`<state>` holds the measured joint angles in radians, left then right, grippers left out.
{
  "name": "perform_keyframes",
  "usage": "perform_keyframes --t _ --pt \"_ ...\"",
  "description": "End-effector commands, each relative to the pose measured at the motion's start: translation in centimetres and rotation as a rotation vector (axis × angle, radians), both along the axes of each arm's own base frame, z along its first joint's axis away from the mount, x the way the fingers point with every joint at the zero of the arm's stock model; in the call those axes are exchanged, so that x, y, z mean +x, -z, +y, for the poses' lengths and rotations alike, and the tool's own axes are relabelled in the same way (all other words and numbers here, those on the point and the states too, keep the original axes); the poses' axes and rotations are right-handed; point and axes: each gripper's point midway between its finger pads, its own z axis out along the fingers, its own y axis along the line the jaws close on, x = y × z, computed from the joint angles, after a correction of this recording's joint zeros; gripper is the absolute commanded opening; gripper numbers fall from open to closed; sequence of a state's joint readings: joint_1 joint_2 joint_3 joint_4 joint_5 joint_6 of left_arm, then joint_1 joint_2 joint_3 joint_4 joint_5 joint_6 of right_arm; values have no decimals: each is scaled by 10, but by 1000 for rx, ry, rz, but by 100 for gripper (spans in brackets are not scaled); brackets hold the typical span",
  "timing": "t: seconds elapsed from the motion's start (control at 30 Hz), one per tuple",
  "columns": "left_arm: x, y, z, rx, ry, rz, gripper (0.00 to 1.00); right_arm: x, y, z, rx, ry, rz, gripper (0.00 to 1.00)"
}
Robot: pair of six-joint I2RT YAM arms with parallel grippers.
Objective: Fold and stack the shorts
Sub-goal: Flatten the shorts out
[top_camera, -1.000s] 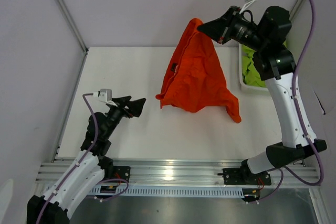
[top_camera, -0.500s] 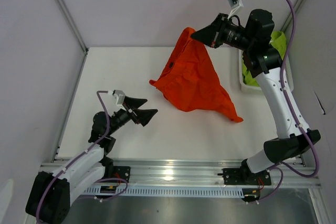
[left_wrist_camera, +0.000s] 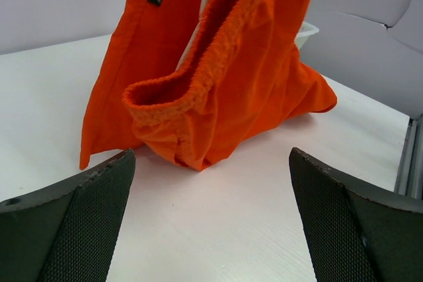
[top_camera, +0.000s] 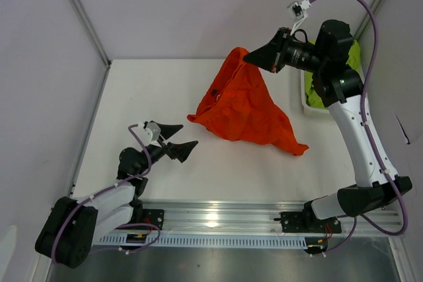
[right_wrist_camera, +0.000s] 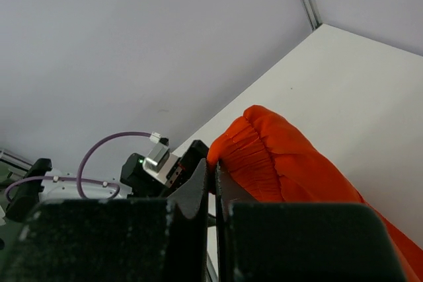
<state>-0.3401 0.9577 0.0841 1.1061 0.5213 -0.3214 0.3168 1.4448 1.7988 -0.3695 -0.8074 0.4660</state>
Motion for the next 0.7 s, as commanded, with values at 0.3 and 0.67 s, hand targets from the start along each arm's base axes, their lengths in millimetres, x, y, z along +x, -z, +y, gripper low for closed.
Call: perform_keyframes --t 0.3,0.67 --pt "8 -14 -2 51 -10 -168 99 -65 -32 -21 14 -94 -154 0" --pt "-19 -21 -28 90 175 -272 99 -66 -21 -19 7 -115 -114 0"
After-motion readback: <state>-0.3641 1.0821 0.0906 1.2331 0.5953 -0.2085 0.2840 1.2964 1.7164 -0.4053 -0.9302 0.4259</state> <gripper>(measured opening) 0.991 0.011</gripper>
